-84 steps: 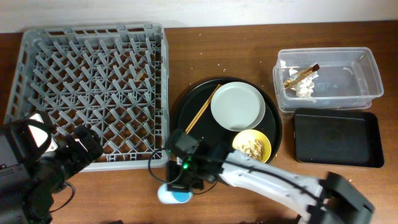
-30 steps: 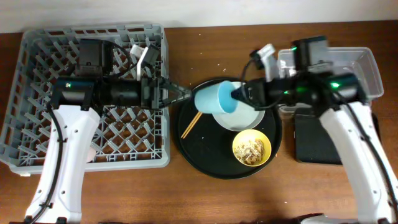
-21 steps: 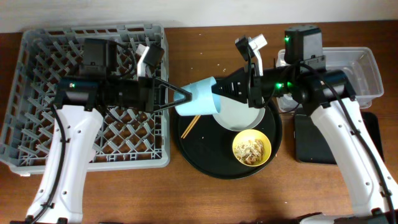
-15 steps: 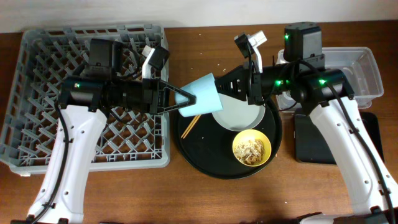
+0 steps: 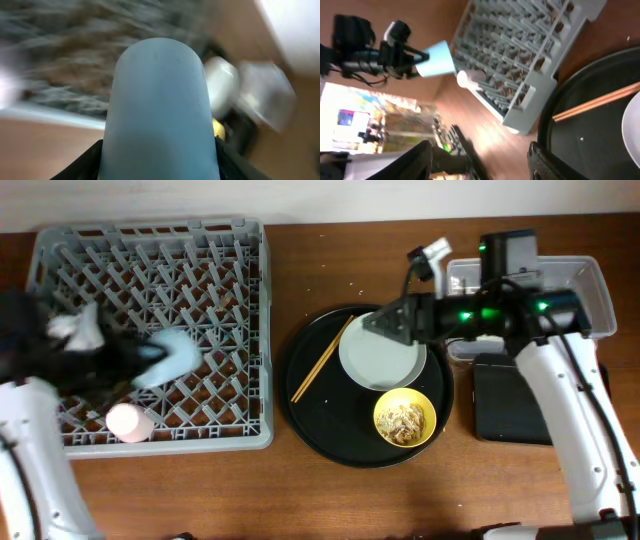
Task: Sort waste into correct bins and load items into the dishwasher rack
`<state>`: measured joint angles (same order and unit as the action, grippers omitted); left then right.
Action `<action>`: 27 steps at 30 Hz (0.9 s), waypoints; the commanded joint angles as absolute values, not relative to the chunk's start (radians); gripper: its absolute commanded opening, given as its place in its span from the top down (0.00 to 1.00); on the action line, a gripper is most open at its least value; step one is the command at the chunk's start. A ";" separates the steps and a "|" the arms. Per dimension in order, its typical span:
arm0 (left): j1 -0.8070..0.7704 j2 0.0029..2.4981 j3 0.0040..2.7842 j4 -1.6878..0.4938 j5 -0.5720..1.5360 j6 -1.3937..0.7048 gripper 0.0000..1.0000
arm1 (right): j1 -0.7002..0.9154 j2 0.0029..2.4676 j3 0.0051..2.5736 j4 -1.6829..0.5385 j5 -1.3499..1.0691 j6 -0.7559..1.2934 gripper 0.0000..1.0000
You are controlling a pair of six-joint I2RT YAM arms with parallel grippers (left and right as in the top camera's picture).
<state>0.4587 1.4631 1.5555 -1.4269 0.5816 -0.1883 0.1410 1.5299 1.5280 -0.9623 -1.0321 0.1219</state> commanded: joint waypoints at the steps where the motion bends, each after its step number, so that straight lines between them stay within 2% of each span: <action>1: 0.660 1.445 1.557 -1.433 0.294 -0.269 0.49 | 0.208 1.510 1.537 -0.967 -0.897 0.078 0.37; 3: 0.751 1.457 1.545 -1.415 0.271 -0.300 0.49 | 0.230 1.510 1.537 -0.970 -0.881 0.078 0.37; 7: 0.770 1.557 1.533 -1.385 0.167 -0.355 0.49 | 0.236 1.510 1.537 -1.032 -0.881 0.054 0.37; 12: 0.828 1.682 1.533 -1.357 0.173 -0.397 0.49 | 0.236 1.510 1.537 -1.083 -0.878 0.028 0.37; 16: 0.915 1.707 1.533 -1.291 0.266 -0.405 0.49 | 0.236 1.510 1.537 -1.090 -0.878 0.010 0.37; 17: 0.921 1.707 1.533 -1.271 0.265 -0.416 0.48 | 0.236 1.510 1.537 -1.090 -0.878 0.010 0.37; 18: 0.921 1.709 1.533 -1.257 0.258 -0.439 0.44 | 0.236 1.510 1.537 -1.090 -0.878 0.005 0.37; 22: 0.919 1.752 1.533 -1.215 0.320 -0.479 0.44 | 0.236 1.510 1.537 -1.095 -0.878 0.003 0.37; 27: 0.919 1.790 1.532 -1.240 0.266 -0.536 0.44 | 0.236 1.510 1.537 -1.113 -0.878 -0.012 0.37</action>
<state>0.9176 1.7607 1.5352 -1.2194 0.2989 -0.4709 0.2283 1.5299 1.5280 -1.1080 -0.8864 0.0101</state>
